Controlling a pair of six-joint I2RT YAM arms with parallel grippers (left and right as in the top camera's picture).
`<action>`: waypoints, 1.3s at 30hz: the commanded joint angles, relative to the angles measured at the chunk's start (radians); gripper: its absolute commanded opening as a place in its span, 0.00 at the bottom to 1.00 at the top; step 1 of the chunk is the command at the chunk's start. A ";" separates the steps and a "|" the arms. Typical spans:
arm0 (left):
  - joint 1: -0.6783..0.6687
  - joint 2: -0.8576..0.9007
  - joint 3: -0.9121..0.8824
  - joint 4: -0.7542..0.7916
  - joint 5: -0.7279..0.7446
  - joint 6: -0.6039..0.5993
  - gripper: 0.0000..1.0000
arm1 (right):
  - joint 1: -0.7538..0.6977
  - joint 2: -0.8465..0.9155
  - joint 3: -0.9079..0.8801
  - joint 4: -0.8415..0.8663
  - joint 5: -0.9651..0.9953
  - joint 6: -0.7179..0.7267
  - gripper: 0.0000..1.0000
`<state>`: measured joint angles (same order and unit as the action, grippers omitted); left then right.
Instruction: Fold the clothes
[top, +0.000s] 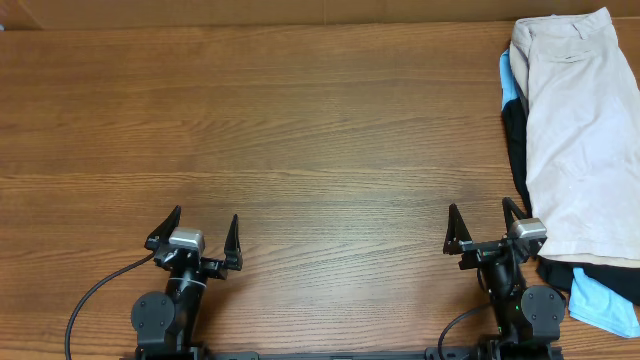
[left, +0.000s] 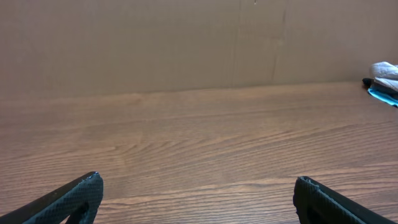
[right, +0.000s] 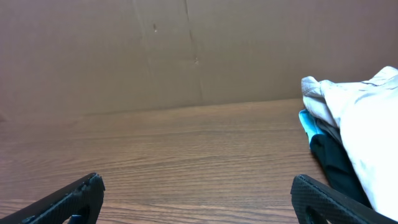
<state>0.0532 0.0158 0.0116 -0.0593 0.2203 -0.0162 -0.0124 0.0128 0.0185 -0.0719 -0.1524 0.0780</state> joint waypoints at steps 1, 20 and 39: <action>0.006 0.003 -0.007 0.004 -0.013 0.010 1.00 | 0.005 -0.010 -0.010 0.004 0.006 -0.004 1.00; 0.006 0.003 -0.007 0.004 -0.013 0.009 1.00 | 0.005 -0.010 -0.010 0.019 -0.002 0.003 1.00; 0.005 0.003 -0.007 0.019 -0.010 0.010 1.00 | 0.005 0.017 0.117 0.227 0.033 -0.090 1.00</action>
<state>0.0532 0.0174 0.0113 -0.0566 0.2203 -0.0162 -0.0124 0.0139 0.0719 0.1589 -0.1390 0.0387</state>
